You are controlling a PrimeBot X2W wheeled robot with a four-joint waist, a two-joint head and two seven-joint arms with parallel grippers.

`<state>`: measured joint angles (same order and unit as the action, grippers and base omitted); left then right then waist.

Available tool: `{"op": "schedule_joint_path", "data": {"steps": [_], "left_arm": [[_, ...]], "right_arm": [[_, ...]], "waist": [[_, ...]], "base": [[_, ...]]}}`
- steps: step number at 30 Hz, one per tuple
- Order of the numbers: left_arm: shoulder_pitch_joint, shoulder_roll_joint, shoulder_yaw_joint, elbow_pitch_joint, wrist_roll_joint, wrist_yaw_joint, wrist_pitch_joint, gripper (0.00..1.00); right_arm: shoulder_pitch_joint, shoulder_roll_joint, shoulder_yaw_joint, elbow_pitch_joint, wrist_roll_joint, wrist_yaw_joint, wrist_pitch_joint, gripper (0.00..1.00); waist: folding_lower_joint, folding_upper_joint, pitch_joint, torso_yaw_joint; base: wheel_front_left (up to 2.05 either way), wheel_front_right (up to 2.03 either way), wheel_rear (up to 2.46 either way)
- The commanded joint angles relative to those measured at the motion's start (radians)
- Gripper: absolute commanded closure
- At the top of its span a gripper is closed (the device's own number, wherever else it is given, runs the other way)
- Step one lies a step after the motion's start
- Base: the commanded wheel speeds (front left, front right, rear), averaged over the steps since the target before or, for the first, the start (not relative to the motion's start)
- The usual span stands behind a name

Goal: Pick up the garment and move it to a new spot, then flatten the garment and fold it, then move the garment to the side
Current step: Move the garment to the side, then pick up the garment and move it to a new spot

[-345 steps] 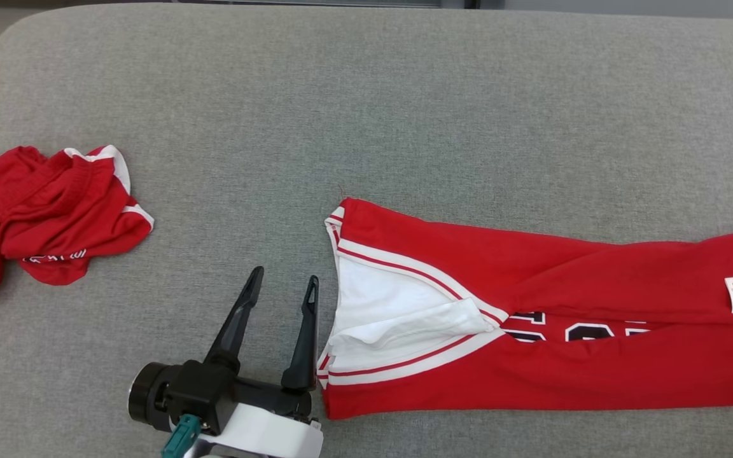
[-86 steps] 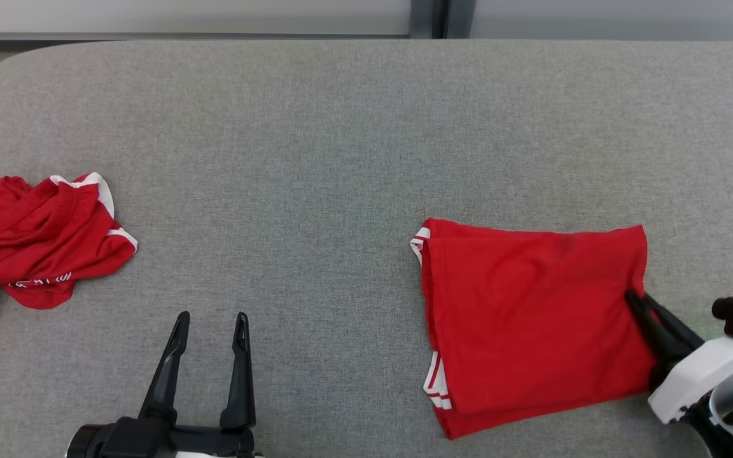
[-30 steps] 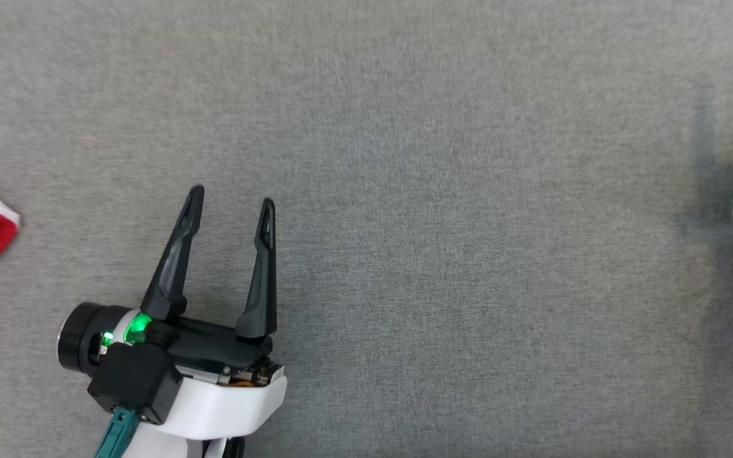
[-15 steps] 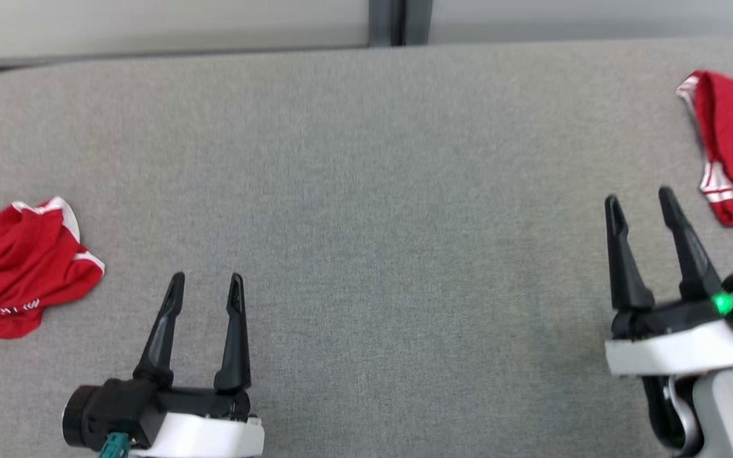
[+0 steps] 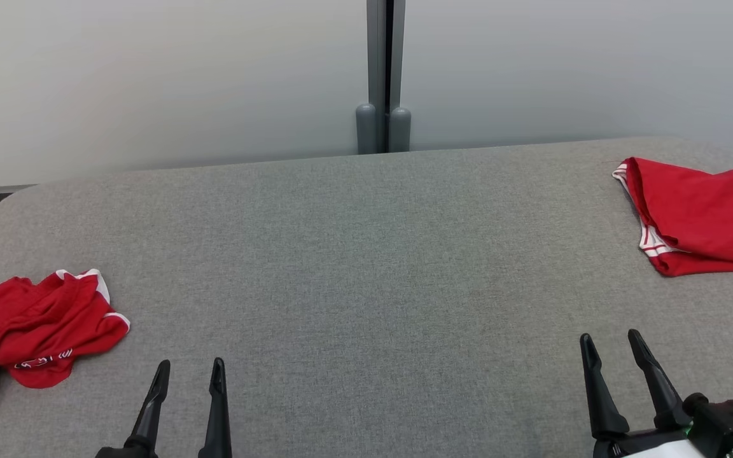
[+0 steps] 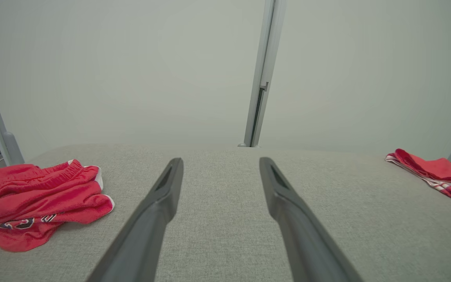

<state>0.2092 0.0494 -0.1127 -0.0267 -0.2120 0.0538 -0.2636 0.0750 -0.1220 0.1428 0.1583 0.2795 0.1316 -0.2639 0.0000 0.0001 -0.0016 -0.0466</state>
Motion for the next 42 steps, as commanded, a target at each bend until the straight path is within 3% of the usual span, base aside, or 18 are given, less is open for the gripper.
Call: {"op": "schedule_joint_path", "data": {"steps": [1,13,42], "left_arm": [[0.005,0.003,0.003,0.005,0.008,-0.004,-0.001,0.0],[0.02,0.003,-0.003,0.033,0.057,-0.01,-0.001,0.0],[0.036,0.003,-0.005,0.045,0.037,-0.002,-0.001,0.0]], "right_arm": [[0.008,-0.001,-0.001,0.004,-0.005,-0.002,0.0,0.0],[0.027,0.013,0.009,0.013,-0.011,-0.002,0.0,0.0],[0.046,-0.002,0.017,0.017,-0.008,-0.002,0.0,0.0]], "waist": [[0.0,-0.0001,-0.009,0.0],[0.0,-0.0001,-0.031,0.011],[0.0,-0.0001,-0.055,0.008]], "base": [[0.0,0.0,0.0],[0.0,0.0,0.0],[0.0,0.0,0.0]]}}
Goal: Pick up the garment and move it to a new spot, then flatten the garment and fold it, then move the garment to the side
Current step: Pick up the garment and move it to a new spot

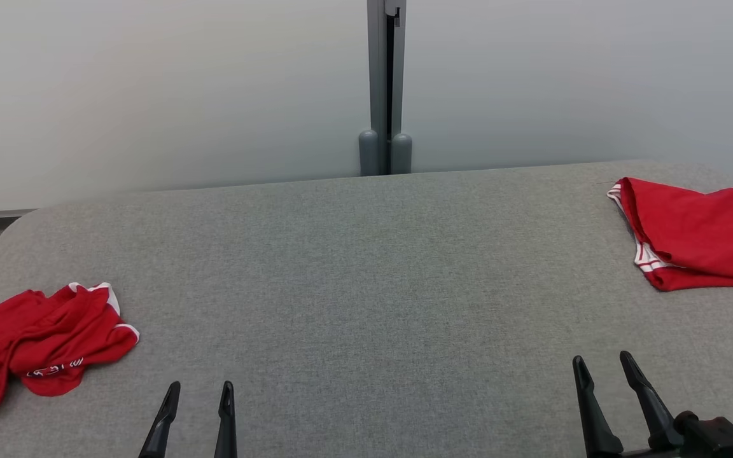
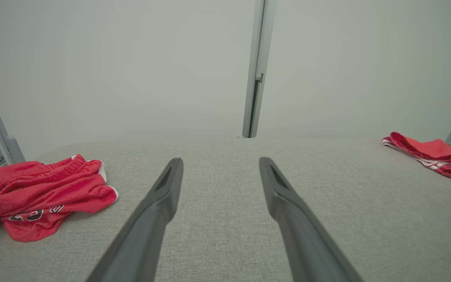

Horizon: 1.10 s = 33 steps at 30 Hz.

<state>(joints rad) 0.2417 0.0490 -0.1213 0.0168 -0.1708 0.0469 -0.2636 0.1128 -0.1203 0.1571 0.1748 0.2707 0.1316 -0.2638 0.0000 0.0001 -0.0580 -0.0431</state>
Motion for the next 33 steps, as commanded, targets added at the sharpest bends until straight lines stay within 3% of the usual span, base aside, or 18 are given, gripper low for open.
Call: {"op": "schedule_joint_path", "data": {"steps": [1,8,25,33], "left_arm": [[0.002,0.003,0.003,0.002,-0.004,0.004,-0.001,0.0],[0.002,0.003,0.007,-0.007,-0.009,0.009,-0.001,0.0],[0.038,0.003,0.026,-0.032,-0.002,0.013,-0.001,0.0],[0.048,0.003,0.038,-0.044,-0.001,0.017,-0.001,0.0]], "right_arm": [[0.009,-0.005,0.0,0.0,0.001,-0.002,-0.001,0.0],[0.007,-0.001,0.026,0.001,0.008,-0.002,0.0,0.0],[0.022,0.014,0.066,0.008,0.022,-0.002,-0.001,0.0],[0.027,0.016,0.071,0.011,0.023,-0.002,-0.001,0.0]], "waist": [[0.0,-0.0001,0.003,0.012],[0.0,-0.0001,0.008,0.095],[0.0,-0.0001,-0.006,0.423],[0.0,-0.0001,-0.002,0.508]], "base": [[0.0,0.0,0.0],[0.0,0.0,0.0],[0.0,0.0,0.0],[0.0,0.0,0.0]]}}
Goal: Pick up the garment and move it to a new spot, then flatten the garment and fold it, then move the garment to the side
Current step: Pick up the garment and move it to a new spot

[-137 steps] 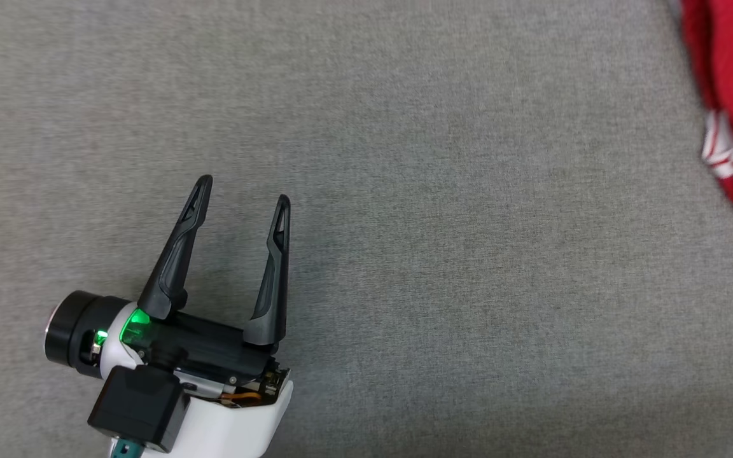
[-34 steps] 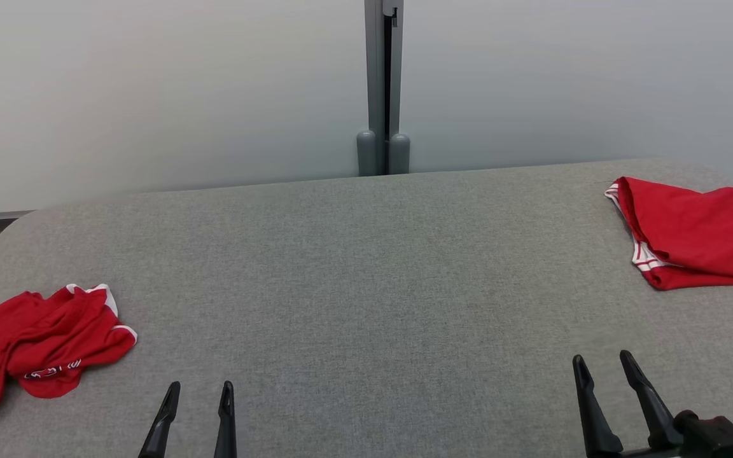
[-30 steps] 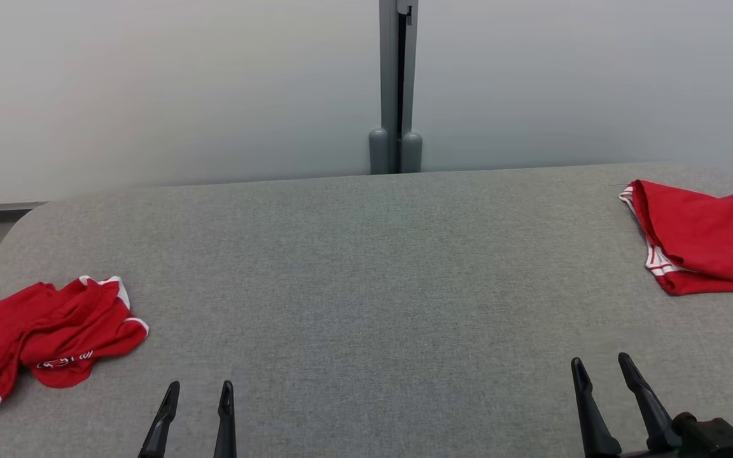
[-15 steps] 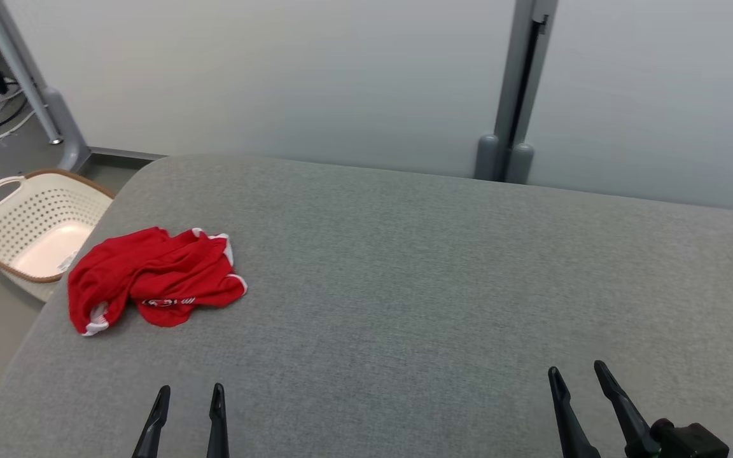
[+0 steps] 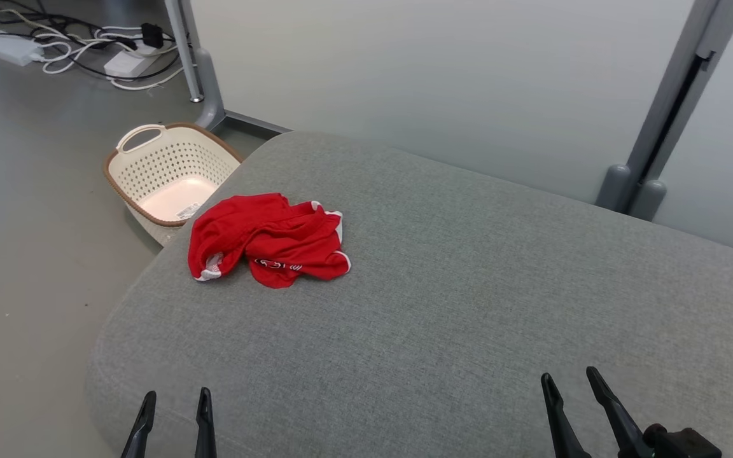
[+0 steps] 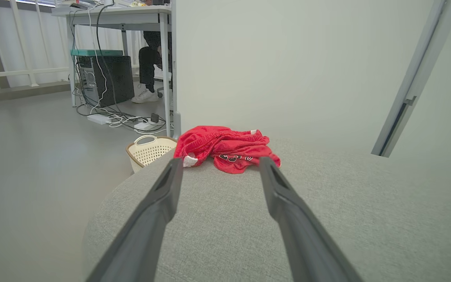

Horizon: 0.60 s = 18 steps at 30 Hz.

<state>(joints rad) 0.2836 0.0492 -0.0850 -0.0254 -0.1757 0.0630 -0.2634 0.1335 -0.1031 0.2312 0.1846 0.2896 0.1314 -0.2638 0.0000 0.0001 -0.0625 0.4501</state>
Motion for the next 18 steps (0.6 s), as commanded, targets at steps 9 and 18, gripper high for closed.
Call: {"op": "schedule_joint_path", "data": {"steps": [9,18], "left_arm": [[-0.165,0.004,0.074,-0.007,-0.074,-0.053,-0.001,0.0],[-0.61,0.041,0.067,0.195,-0.173,-0.178,0.067,0.0]], "right_arm": [[-0.063,-0.065,0.014,-0.02,-0.007,-0.002,-0.001,0.0],[-0.17,-0.181,0.001,-0.055,-0.014,-0.002,-0.001,0.0]], "waist": [[0.0,-0.0001,0.132,0.026],[0.0,-0.0001,0.337,-0.074]], "base": [[0.0,0.0,0.0],[0.0,0.0,0.0]]}}
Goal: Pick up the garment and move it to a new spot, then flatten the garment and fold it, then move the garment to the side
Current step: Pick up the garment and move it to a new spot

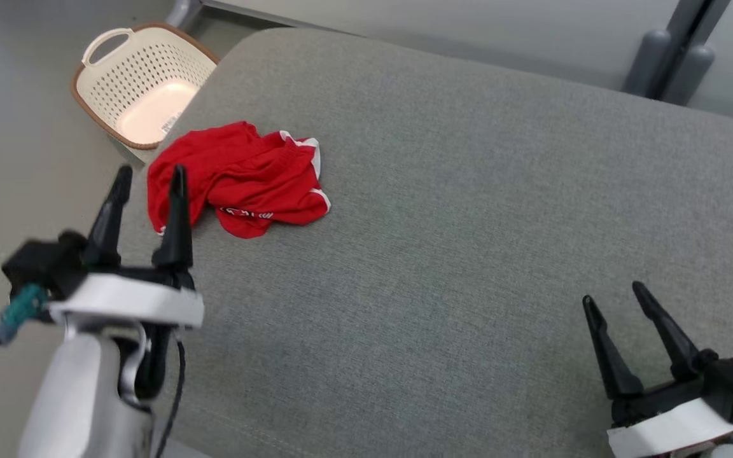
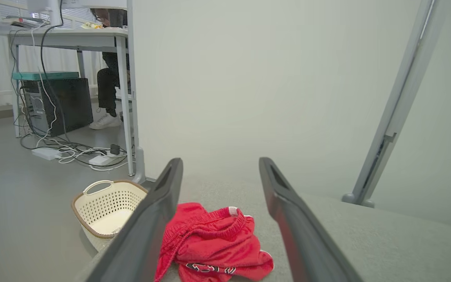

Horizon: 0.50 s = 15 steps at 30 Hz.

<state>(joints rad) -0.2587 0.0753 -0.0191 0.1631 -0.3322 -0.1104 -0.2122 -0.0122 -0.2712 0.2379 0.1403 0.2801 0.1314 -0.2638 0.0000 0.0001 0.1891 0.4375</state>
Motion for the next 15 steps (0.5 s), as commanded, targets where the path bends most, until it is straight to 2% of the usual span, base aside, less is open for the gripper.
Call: {"op": "schedule_joint_path", "data": {"steps": [1,4,6,8,12,15], "left_arm": [[-0.123,0.027,-0.012,0.036,-0.034,-0.011,0.048,0.0],[-0.28,0.058,-0.028,0.129,-0.087,-0.016,0.17,0.0],[-0.378,0.103,-0.043,0.206,-0.063,-0.004,0.265,0.0],[-0.465,0.112,-0.054,0.276,-0.063,0.005,0.351,0.0],[-0.581,0.139,-0.072,0.422,-0.07,0.02,0.525,0.0],[-0.631,0.152,-0.078,0.498,-0.076,0.025,0.602,0.0]], "right_arm": [[-0.038,-0.024,-0.011,-0.015,-0.007,-0.002,0.0,0.0],[-0.077,-0.048,-0.032,-0.036,-0.012,-0.002,-0.001,0.0],[-0.099,-0.055,-0.044,-0.052,-0.014,-0.002,-0.001,0.0],[-0.119,-0.065,-0.052,-0.068,-0.019,-0.002,-0.001,0.0],[-0.14,-0.086,-0.069,-0.094,-0.024,-0.002,-0.001,0.0],[-0.152,-0.095,-0.089,-0.113,-0.026,-0.002,-0.001,0.0]], "waist": [[0.0,-0.0001,0.111,-0.075],[0.0,-0.0001,0.187,-0.118],[0.0,-0.0001,0.23,-0.145],[0.0,-0.0001,0.266,-0.169],[0.0,-0.0001,0.32,-0.206],[0.0,-0.0001,0.351,-0.225]], "base": [[0.0,0.0,0.0],[0.0,0.0,0.0],[0.0,0.0,0.0],[0.0,0.0,0.0],[0.0,0.0,0.0],[0.0,0.0,0.0]]}}
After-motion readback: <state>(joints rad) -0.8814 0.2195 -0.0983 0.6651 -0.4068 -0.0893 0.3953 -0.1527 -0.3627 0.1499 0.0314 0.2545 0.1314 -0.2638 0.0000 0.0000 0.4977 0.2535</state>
